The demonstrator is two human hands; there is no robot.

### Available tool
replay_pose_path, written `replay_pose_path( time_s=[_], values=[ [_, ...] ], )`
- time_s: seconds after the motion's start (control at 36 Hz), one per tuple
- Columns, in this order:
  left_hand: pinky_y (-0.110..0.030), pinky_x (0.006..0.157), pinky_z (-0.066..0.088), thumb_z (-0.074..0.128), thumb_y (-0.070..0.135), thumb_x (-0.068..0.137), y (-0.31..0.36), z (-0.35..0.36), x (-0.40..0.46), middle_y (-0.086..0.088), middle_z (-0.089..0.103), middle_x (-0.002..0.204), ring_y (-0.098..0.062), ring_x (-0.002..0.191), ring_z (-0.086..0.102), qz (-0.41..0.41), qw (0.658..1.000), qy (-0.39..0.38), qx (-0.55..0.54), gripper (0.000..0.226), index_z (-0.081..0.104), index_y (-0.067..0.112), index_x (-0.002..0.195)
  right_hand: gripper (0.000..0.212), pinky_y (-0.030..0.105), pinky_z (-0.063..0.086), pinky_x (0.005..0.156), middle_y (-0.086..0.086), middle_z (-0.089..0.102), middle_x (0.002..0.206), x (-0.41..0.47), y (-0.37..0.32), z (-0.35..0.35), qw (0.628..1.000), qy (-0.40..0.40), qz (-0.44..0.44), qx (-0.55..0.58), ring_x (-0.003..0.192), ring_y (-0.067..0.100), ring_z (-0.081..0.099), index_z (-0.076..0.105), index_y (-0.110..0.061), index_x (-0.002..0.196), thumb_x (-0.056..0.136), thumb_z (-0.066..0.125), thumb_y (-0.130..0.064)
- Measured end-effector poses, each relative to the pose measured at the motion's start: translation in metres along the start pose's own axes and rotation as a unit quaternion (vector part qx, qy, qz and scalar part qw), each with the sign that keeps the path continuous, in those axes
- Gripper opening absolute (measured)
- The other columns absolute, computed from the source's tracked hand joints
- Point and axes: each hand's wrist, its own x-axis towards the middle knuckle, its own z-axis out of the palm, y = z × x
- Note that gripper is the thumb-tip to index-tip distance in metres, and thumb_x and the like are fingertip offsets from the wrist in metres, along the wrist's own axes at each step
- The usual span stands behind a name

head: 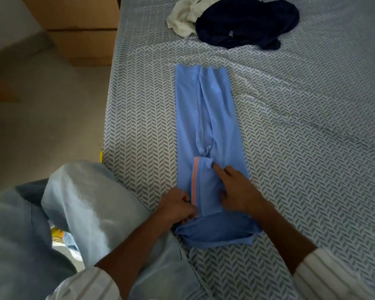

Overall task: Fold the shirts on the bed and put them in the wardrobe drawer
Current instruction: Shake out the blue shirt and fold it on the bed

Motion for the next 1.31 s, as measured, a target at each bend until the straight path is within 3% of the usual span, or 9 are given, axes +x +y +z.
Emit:
replay_pose_path(
  time_s=[0.14,0.22,0.31,0.44,0.53,0.64,0.89,1.08,1.31],
  values=[
    [-0.034,0.056,0.054,0.078,0.03,0.073,0.007,-0.008,0.013,-0.016,0.071,0.062,-0.026,0.056,0.068,-0.002,1.0,0.017,-0.004,0.033,0.06,0.014,0.051,0.072,0.034,0.052,0.074,0.0,0.063,0.094,0.022,0.006,-0.014,0.998,-0.03,0.014,0.055,0.078,0.02,0.063,0.048,-0.025,0.145,0.075,0.064,-0.025],
    [-0.028,0.061,0.048,0.071,0.047,0.074,0.027,-0.027,0.025,0.0,0.064,0.06,-0.021,0.071,0.068,0.023,0.99,0.12,0.07,0.038,0.058,0.016,0.056,0.036,0.03,0.056,0.072,-0.009,0.066,0.073,0.043,0.016,-0.033,0.994,0.062,0.036,0.08,0.066,0.012,0.064,0.069,-0.026,0.115,0.081,0.065,-0.017],
    [-0.027,0.068,0.047,0.071,0.042,0.08,0.049,-0.051,0.05,0.005,0.064,0.07,-0.019,0.08,0.066,0.05,0.979,0.19,0.053,0.027,0.06,0.02,0.069,0.019,0.014,0.048,0.075,0.0,0.072,0.084,0.081,0.032,-0.053,0.982,0.123,0.085,0.115,0.074,0.017,0.067,0.072,-0.015,0.101,0.085,0.067,-0.008],
    [-0.03,0.082,0.051,0.074,0.031,0.08,0.083,-0.094,0.109,0.002,0.069,0.089,-0.02,0.092,0.066,0.106,0.966,0.232,0.03,0.022,0.064,0.02,0.096,0.021,0.038,0.052,0.098,0.005,0.074,0.104,0.167,0.072,-0.077,0.926,0.149,0.266,0.224,0.102,0.021,0.068,0.07,-0.019,0.101,0.081,0.076,-0.02],
    [-0.023,0.076,0.044,0.074,0.03,0.081,0.1,-0.119,0.142,0.008,0.063,0.08,-0.018,0.091,0.065,0.12,0.964,0.236,0.018,0.022,0.06,0.023,0.096,0.037,0.04,0.057,0.094,0.006,0.074,0.105,0.206,0.096,-0.09,0.884,0.137,0.321,0.311,0.098,0.022,0.07,0.072,-0.016,0.101,0.069,0.085,-0.03],
    [-0.032,0.091,0.052,0.074,0.034,0.082,0.119,-0.144,0.183,0.002,0.071,0.092,-0.021,0.099,0.067,0.118,0.96,0.254,0.028,0.018,0.066,0.026,0.097,0.006,0.04,0.06,0.084,0.01,0.076,0.097,0.251,0.105,-0.109,0.864,0.108,0.289,0.397,0.089,0.026,0.073,0.075,-0.018,0.083,0.079,0.079,-0.017],
    [-0.027,0.072,0.053,0.076,0.041,0.083,0.17,-0.184,0.262,0.007,0.064,0.07,-0.012,0.069,0.063,0.155,0.956,0.248,-0.004,0.024,0.07,0.02,0.092,0.053,0.044,0.06,0.076,0.014,0.076,0.099,0.328,0.13,-0.128,0.871,0.12,0.295,0.375,0.09,0.027,0.074,0.071,0.005,0.103,0.075,0.085,-0.038],
    [-0.025,0.066,0.052,0.082,0.037,0.078,0.205,-0.205,0.304,0.003,0.065,0.067,-0.012,0.063,0.062,0.164,0.952,0.255,-0.03,0.025,0.063,0.023,0.071,0.019,0.035,0.061,0.081,0.007,0.075,0.099,0.364,0.146,-0.131,0.856,0.151,0.324,0.374,0.089,0.02,0.072,0.074,-0.009,0.091,0.084,0.079,-0.026],
    [-0.034,0.072,0.06,0.073,0.028,0.084,0.219,-0.214,0.327,0.001,0.066,0.069,-0.014,0.063,0.062,0.15,0.951,0.267,-0.05,0.019,0.064,0.022,0.068,0.036,0.026,0.055,0.078,0.004,0.07,0.114,0.379,0.166,-0.131,0.838,0.177,0.346,0.383,0.097,0.017,0.067,0.068,-0.008,0.12,0.091,0.071,-0.029]
  ],
)
